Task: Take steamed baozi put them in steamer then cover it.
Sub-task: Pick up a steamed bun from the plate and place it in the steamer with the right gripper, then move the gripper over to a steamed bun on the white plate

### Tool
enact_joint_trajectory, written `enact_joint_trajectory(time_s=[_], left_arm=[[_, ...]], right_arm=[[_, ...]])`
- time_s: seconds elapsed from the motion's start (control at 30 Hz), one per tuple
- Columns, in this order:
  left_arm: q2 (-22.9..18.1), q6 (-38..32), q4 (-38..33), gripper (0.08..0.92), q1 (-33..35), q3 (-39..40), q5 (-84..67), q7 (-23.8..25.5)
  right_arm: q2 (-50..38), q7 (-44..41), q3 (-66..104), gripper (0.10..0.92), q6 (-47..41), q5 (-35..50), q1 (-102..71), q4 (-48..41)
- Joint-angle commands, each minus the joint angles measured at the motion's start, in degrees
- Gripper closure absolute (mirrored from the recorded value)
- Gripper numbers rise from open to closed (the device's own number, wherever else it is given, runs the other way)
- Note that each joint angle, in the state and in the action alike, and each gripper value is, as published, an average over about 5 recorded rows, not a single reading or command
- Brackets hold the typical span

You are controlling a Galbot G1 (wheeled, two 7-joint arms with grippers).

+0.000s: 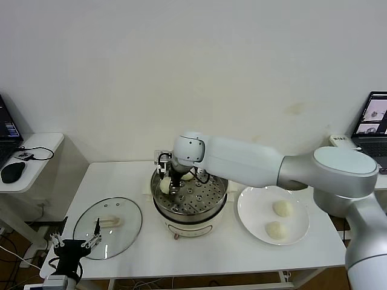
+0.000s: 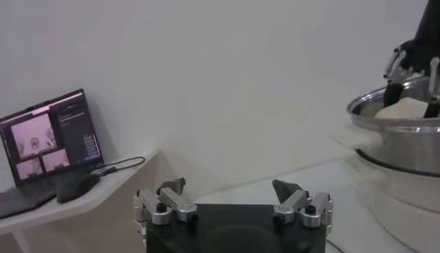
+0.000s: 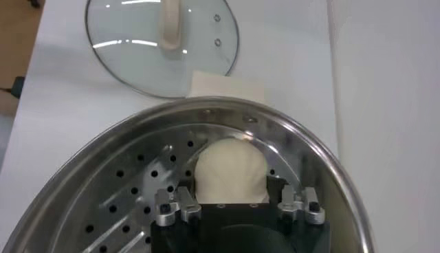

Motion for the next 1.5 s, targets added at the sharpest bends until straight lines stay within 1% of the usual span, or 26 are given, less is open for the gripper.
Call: enact_joint_trajectory(time_s=[0.03,0.17,0.27,0.4,0.53,0.73,0.9,1.07,1.23,1.33,1.5], left_arm=[[0.03,0.05,-0.03,0.177,-0.03,0.05,0.03,0.03],[0.10,0.09,-0.11,0.177,-0.10,0.12,0.07,0.06],[0.30,0.20,-0.32,0.177,-0.08,0.14,0.05,0.14],[0.50,0.53,-0.90,0.177,-0.21,0.15,-0.04,0.31],[0.64,0.62,-1.03,0.177,-0.06,0.45,0.03,0.32],[0.93,0.48,-0.96,0.177,0.70,1.10,0.51,0.27],[0.77,0.54,-1.42,0.177,0.89,1.67,1.24,0.30],[0.42,0.52,-1.47,0.177,1.36,1.91,1.83,0.30],[0.26,0.47,-1.45,0.177,1.98,1.83,2.09,0.29],[0.07,0.47,-1.39,0.177,2.14,1.78,2.26,0.28],[-0.11,0.50,-1.07,0.177,2.10,1.61,2.41,0.27]], right_arm=[[0.14,-0.07,-0.02,0.223,-0.74,-0.30,0.12,-0.08],[-5.01,-4.28,0.54,0.204,-0.19,-0.39,4.41,4.93],[-11.17,-9.20,-0.04,0.203,2.03,-1.83,9.35,10.10],[-22.37,-15.89,-2.28,0.202,6.71,-6.36,15.21,17.90],[-33.90,-21.33,-3.36,0.203,13.00,-11.76,17.15,24.52],[-49.93,-25.56,-0.60,0.203,22.64,-18.78,12.73,30.34],[-58.16,-25.83,6.59,0.203,25.94,-26.72,0.40,32.08],[-62.12,-24.17,18.48,0.203,26.00,-32.68,-17.31,31.89],[-62.15,-22.76,27.33,0.203,26.29,-36.81,-31.27,30.48],[-60.68,-22.06,29.99,0.203,26.17,-38.36,-35.70,29.19],[-57.50,-20.90,30.81,0.203,25.63,-38.97,-37.51,26.56]])
